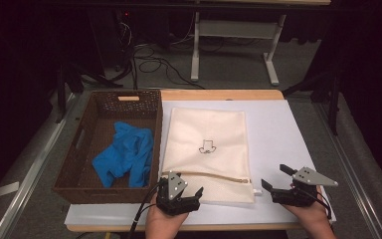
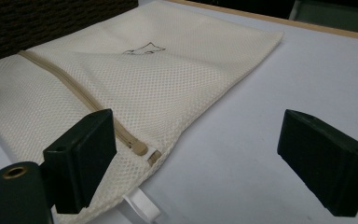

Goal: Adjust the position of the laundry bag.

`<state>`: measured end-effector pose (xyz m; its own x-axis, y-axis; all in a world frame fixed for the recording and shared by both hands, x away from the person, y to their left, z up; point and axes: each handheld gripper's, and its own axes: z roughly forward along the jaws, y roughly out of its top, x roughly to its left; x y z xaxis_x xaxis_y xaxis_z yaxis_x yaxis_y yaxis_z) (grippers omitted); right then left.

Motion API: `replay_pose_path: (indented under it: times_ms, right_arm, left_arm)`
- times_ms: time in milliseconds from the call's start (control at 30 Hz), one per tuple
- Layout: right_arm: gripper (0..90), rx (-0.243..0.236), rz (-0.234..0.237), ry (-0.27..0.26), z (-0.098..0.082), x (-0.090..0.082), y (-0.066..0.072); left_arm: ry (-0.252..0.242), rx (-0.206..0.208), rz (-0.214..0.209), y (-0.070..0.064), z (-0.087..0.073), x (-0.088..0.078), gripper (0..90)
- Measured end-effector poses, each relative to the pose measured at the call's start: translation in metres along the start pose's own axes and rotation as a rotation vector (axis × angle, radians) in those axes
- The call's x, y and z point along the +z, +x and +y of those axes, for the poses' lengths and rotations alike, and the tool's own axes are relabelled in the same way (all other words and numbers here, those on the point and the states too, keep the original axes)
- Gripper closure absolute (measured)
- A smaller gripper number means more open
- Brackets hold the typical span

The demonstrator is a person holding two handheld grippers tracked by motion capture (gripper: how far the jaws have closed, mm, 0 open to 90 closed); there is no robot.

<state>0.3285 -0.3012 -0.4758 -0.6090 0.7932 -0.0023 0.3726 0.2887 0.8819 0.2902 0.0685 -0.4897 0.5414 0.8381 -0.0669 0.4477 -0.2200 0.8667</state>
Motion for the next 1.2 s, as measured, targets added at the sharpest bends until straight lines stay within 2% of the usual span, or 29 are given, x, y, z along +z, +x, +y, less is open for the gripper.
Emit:
replay_pose_path:
  times_ms: [67,267,533,800,1000,1200]
  right_arm:
    - [12.7,0.000,-0.003,0.004,0.001,0.003,0.002]
    - [14.3,-0.018,-0.004,0.004,0.009,0.017,0.007]
    - [16.0,-0.020,-0.006,0.002,0.021,0.031,0.011]
    - [16.0,-0.052,-0.013,0.020,0.031,0.052,0.018]
    - [16.1,-0.050,-0.015,0.038,0.035,0.065,0.019]
    - [17.5,-0.018,-0.025,0.087,0.038,0.086,0.014]
  left_arm:
    - [-0.002,0.005,0.012,0.000,0.000,0.001,16.7]
    - [0.003,0.008,0.015,0.001,0.000,0.001,16.0]
    - [0.000,0.002,0.010,0.002,-0.001,0.001,15.8]
    - [-0.006,-0.006,0.011,0.003,-0.001,0.000,15.6]
    - [-0.002,-0.007,0.010,0.003,-0.002,0.001,15.6]
    - [-0.006,-0.009,0.004,0.002,-0.003,0.001,15.6]
